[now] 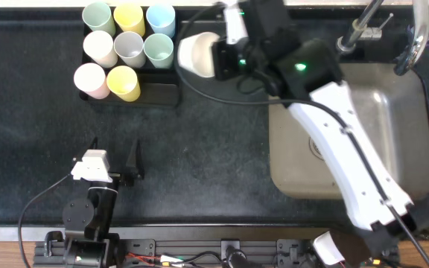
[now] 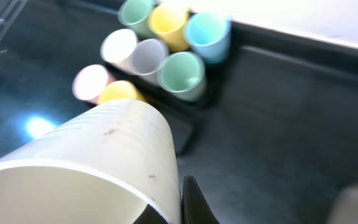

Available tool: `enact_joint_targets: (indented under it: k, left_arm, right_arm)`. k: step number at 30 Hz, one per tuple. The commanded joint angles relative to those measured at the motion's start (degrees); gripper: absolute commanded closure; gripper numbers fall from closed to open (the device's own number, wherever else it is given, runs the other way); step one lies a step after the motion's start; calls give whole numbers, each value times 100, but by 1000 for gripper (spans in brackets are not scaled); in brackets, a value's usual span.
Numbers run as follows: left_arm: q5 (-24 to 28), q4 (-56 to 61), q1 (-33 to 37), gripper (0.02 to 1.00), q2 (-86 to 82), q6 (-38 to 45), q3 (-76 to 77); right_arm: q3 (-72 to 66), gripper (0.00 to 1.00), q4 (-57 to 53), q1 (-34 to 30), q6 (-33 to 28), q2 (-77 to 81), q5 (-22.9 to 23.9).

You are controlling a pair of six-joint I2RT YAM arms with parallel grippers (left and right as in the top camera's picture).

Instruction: Store Cups

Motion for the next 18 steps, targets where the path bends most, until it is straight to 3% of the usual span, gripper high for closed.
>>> enact_joint_targets:
  k: [1,18]
  left_arm:
    - [-31,-35,35,18,-59,-44,-7]
    - [-31,-35,35,18,-59,-44,-7]
  right_arm:
    - [212,958,33,205,282,555,-413]
    - [221,956,1191,527,1434,2175,-575]
